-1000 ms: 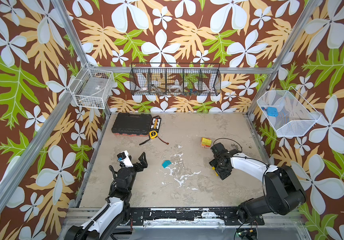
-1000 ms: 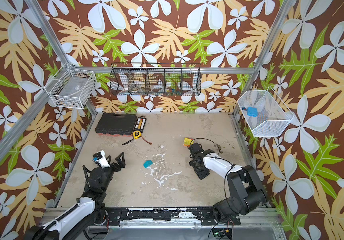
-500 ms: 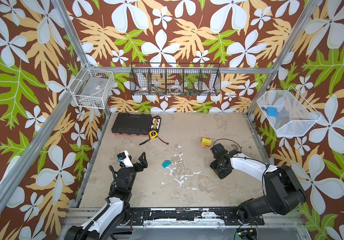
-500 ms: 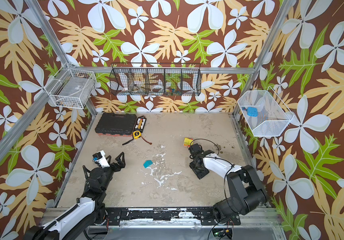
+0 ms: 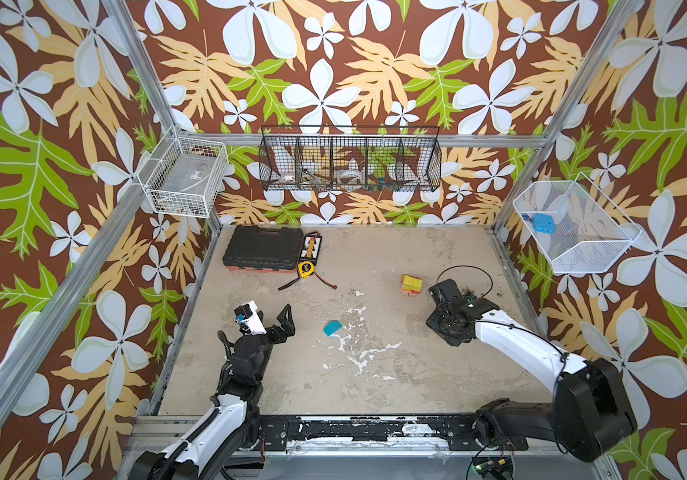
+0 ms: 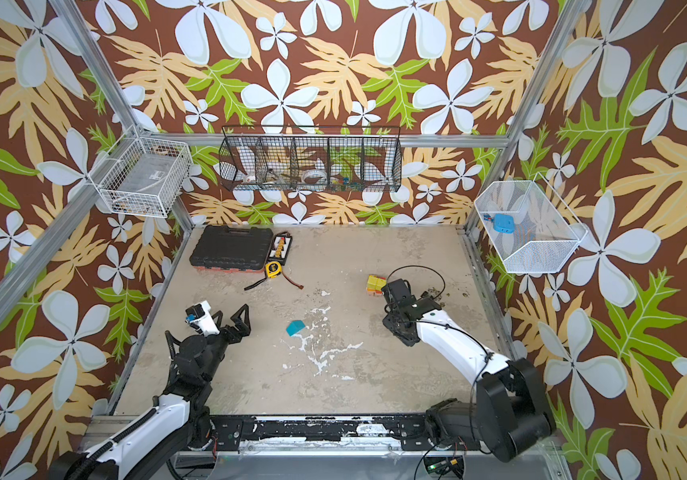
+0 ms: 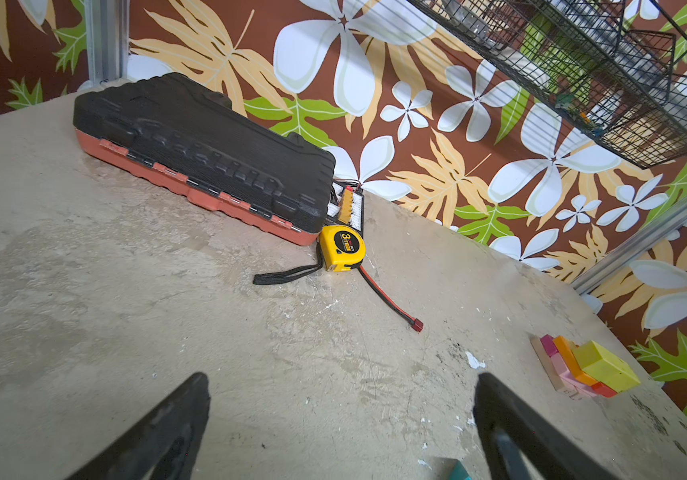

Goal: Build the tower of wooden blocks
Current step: 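Lift the yellow arch block and carry it over the tower with the right gripper, then lower the yellow arch block onto the two yellow cubes with the right gripper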

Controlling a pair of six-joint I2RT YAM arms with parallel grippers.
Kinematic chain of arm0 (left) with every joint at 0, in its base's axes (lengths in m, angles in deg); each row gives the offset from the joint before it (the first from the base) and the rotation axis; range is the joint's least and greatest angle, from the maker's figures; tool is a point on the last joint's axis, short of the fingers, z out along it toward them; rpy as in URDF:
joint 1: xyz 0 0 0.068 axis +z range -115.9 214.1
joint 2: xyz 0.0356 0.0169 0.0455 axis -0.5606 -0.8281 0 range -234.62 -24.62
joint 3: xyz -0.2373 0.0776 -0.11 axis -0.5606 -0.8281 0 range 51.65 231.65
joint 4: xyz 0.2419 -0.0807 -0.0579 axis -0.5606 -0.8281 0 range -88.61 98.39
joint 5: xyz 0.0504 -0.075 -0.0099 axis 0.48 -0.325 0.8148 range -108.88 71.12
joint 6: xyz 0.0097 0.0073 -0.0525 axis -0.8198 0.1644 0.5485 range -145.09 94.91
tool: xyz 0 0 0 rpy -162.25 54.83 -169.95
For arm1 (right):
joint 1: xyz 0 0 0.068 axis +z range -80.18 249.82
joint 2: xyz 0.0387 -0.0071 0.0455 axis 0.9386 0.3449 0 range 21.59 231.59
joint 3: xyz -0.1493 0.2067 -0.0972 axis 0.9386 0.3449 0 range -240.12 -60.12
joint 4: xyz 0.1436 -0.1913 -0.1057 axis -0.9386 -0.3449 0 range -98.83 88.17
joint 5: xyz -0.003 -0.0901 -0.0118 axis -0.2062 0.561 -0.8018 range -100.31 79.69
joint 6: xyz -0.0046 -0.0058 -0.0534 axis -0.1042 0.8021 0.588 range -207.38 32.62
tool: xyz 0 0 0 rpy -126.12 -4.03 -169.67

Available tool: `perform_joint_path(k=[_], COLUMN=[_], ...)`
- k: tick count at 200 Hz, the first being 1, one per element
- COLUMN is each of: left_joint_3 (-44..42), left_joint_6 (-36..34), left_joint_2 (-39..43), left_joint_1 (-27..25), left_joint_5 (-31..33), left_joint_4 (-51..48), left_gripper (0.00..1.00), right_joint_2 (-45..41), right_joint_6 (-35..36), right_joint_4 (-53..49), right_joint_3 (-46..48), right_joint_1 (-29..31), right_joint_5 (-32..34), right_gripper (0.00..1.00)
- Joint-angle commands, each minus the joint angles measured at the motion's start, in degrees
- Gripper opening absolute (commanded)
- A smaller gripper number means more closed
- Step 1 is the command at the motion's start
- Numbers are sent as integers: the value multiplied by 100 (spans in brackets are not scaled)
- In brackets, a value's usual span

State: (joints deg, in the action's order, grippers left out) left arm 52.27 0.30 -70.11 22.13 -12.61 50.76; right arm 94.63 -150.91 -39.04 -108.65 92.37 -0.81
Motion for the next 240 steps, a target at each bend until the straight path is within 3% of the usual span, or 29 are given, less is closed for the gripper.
perform_joint_path(k=[1,24,56,87,126,176,240], left_joint_3=[-37,85,208,295,544,498,553], left_joint_6=[-220,-298,-379,-618,-720,-693,-693], left_joint_2=[-125,-467,-798,-1033,-1418,-1361,-1458], left_joint_1=[9,6,1,-203,-333,-341,-337], left_joint_5=[-745,-1062,-1422,-1807,-1772,-1629,-1659], left_joint_4=[539,668,790,952,835,826,809], left_gripper=[100,99,96,97,98,100,100], right_joint_2=[-454,-573,323,1058,2110,2743,2826], right_joint_6=[1844,2520,3197,3548,3701,3786,3711], right_joint_4=[805,718,-79,-162,-366,-350,-107], right_joint_3=[-96,-611,-1870,-2619,-3482,-3684,-3321], right_joint_1=[5,5,-1,-20,-231,-225,-231], right_joint_5=[-39,78,109,210,-155,-396,-432], right_gripper=[21,21,16,22,16,20,23])
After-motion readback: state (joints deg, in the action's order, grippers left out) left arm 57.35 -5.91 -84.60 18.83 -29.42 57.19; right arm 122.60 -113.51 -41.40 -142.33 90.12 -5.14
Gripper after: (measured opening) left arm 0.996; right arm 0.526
